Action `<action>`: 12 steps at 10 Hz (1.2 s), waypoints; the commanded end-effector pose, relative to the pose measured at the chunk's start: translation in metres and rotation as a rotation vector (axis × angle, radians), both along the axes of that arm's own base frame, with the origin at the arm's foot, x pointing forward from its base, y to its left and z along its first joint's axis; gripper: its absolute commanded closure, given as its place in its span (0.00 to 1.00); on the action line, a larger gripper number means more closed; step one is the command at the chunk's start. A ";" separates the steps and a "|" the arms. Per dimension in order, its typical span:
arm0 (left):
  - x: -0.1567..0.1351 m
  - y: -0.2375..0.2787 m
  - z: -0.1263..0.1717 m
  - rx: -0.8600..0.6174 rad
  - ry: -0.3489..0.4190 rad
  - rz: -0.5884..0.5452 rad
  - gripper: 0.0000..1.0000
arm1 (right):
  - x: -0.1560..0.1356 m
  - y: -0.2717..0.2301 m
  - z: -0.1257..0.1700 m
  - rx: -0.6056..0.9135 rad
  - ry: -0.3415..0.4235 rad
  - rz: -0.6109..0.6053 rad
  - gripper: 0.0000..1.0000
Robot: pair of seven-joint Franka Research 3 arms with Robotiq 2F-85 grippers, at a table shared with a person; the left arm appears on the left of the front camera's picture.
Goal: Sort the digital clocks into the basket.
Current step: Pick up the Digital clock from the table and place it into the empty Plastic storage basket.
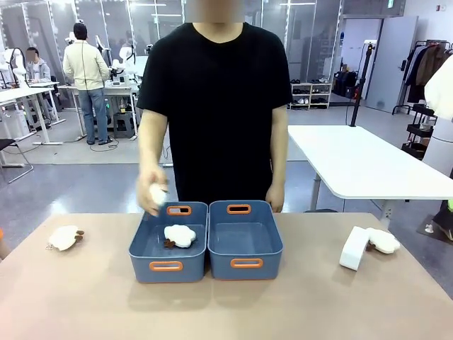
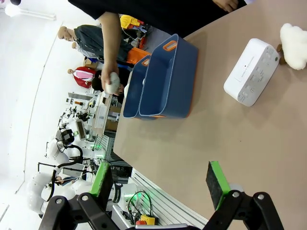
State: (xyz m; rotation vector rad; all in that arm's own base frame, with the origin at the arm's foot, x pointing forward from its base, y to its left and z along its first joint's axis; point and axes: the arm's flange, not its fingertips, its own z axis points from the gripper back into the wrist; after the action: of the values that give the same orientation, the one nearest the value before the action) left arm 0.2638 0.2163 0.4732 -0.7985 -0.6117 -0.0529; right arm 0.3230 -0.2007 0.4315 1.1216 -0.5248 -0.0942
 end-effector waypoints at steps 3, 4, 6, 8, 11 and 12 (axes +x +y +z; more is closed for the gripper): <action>0.099 -0.142 0.025 0.117 -0.010 -0.262 1.00 | 0.001 0.001 0.002 0.010 -0.011 -0.001 0.00; 0.097 -0.180 0.045 0.163 0.046 -0.313 1.00 | 0.001 0.001 0.002 0.010 -0.011 -0.001 0.00; 0.120 -0.262 0.054 0.225 0.007 -0.404 1.00 | 0.001 0.001 0.002 0.010 -0.011 -0.001 0.00; 0.120 -0.330 0.056 0.258 -0.024 -0.382 1.00 | 0.001 0.001 0.002 0.010 -0.011 -0.001 0.00; 0.119 -0.419 0.029 0.299 0.029 -0.248 1.00 | 0.001 0.001 0.002 0.010 -0.011 -0.001 0.00; 0.120 -0.430 0.022 0.307 0.025 -0.276 1.00 | 0.001 0.001 0.002 0.010 -0.011 -0.001 0.00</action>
State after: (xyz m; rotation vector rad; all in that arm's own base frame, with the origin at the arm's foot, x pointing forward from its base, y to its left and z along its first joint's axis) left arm 0.3739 -0.2064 0.5033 -0.5788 -0.4234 -0.4061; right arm 0.3235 -0.2006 0.4310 1.1218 -0.5226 -0.0946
